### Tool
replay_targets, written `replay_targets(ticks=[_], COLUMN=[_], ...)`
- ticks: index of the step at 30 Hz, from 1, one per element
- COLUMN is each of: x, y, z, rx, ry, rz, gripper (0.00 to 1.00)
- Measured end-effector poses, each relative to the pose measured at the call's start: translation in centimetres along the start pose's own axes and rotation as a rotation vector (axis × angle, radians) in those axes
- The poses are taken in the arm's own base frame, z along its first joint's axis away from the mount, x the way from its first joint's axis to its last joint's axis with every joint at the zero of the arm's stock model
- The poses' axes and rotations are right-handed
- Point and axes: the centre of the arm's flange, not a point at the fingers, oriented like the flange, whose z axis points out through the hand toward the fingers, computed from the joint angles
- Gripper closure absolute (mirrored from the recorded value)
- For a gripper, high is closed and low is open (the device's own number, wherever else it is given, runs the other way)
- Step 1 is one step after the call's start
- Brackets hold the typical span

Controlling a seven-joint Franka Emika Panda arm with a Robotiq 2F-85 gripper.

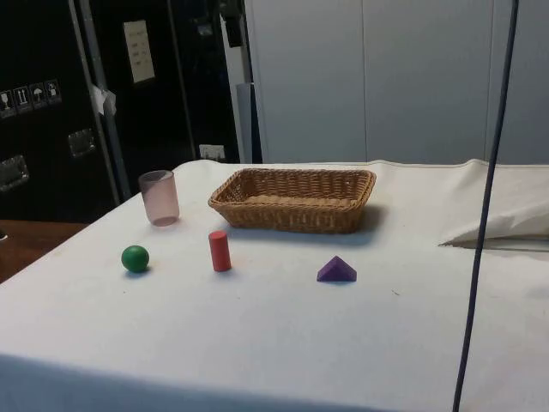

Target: Pick up the triangular block and place it into the basket.

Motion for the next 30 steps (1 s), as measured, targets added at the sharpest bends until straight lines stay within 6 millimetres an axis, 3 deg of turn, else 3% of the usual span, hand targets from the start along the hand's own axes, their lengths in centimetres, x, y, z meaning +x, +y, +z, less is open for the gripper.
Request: replay_targets(ticks=[8,19,30], x=[0.2,-2.5,-4.4], y=[-1.3,-2.2,-3.8], z=[0.6,1.1,3.7], rx=[-0.003,0.001,-0.007], ry=[-0.012,-0.019,-0.013], rz=[0.016,0.028,0.045], gripper=[0.0,0.0,0.0])
